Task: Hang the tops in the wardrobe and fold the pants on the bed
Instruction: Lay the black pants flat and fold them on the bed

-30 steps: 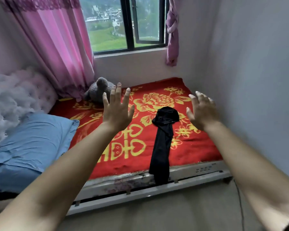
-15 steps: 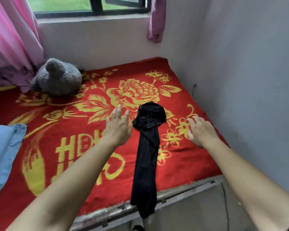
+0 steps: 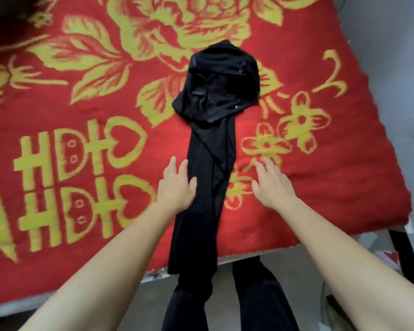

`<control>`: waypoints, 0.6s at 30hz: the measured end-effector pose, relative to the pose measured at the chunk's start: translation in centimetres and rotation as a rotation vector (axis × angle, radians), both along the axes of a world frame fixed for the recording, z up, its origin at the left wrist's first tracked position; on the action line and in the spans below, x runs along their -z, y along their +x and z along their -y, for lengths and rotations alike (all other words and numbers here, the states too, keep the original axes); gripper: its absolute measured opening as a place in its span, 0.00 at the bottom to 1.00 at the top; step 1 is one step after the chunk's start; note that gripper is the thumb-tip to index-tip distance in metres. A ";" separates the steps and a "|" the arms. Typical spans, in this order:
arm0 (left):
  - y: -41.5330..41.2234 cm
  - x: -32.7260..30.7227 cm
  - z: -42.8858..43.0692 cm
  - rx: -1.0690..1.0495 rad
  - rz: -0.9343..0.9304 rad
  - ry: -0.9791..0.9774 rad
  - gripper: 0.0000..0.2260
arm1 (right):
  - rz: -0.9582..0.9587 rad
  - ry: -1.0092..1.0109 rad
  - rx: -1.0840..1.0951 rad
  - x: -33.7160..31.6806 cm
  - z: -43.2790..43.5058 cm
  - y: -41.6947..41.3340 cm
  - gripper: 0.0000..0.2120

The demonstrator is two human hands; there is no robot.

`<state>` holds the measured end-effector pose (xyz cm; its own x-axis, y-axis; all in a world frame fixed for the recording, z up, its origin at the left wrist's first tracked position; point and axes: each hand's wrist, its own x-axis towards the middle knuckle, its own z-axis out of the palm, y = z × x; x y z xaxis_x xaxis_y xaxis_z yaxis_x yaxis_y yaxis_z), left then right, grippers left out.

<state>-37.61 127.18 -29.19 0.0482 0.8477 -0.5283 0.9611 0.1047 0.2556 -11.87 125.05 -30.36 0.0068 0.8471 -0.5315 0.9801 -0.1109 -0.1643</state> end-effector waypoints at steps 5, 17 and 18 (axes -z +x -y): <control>3.1 6.7 -3.7 0.015 -0.021 0.121 0.28 | 0.034 -0.012 -0.071 8.5 -3.0 1.7 0.32; 8.3 11.1 -19.4 -0.644 0.108 0.278 0.17 | 0.169 0.000 -0.226 11.3 -3.9 2.9 0.33; 7.6 10.9 -18.5 -0.634 0.116 0.299 0.15 | 0.169 -0.008 -0.233 10.8 -4.3 2.8 0.32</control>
